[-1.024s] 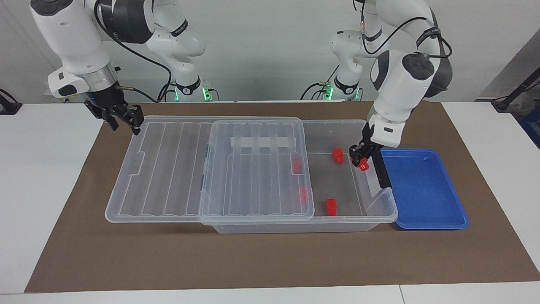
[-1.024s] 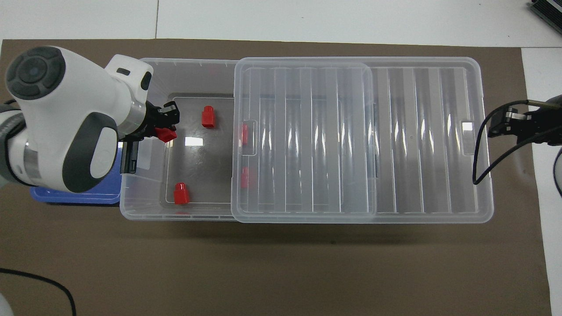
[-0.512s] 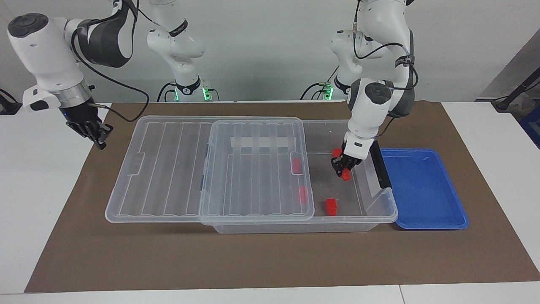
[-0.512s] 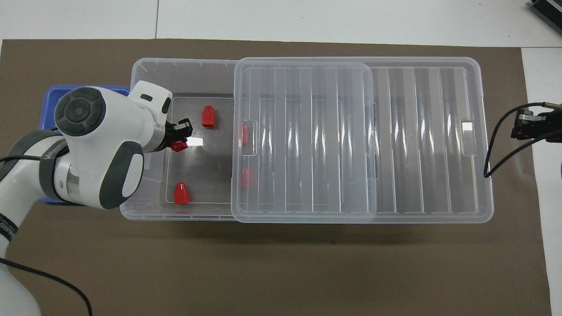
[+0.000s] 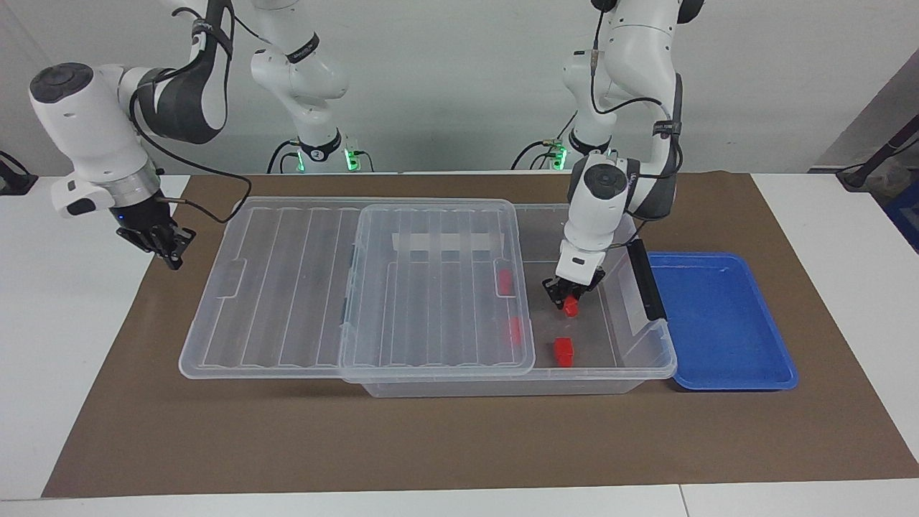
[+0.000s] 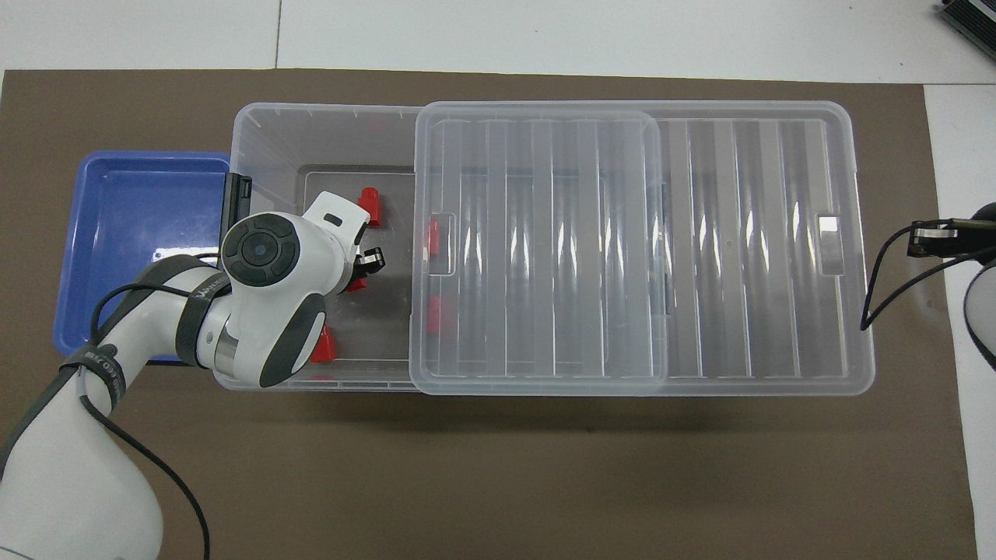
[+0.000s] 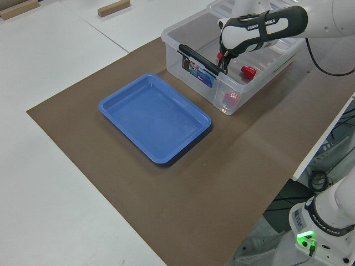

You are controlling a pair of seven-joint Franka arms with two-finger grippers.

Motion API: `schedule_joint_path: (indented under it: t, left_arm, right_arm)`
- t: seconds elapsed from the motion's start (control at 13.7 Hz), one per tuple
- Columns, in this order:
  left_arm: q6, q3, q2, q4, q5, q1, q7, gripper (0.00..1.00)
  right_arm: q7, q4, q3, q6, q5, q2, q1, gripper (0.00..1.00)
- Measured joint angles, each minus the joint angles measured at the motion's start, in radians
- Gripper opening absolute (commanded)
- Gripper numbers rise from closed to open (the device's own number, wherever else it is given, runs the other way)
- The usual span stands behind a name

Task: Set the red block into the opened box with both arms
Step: 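Lower the red block into the box and open the left gripper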

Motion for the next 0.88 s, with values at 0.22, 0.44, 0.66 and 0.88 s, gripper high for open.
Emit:
schedule_joint_path:
  t: [0.22,0.44,0.66,0.88]
  left_arm:
    - [0.006,0.002,0.006,-0.001,0.009,0.000,-0.001,0.26]
    - [0.007,0.005,0.006,-0.001,0.010,0.000,-0.002,0.62]
    - [0.006,0.011,0.005,0.002,0.010,0.000,-0.004,0.69]
    - [-0.099,0.023,-0.004,0.080,0.010,0.013,-0.005,0.79]
  right_arm:
    - [-0.112,-0.016,0.001,0.033,0.000,0.001,0.003,0.00]
    - [-0.099,-0.035,0.002,0.052,0.000,0.001,0.010,0.00]
    - [-0.071,-0.049,0.003,0.052,0.010,0.001,0.011,0.00]
    - [-0.035,-0.054,0.005,0.053,0.047,0.001,0.028,0.00]
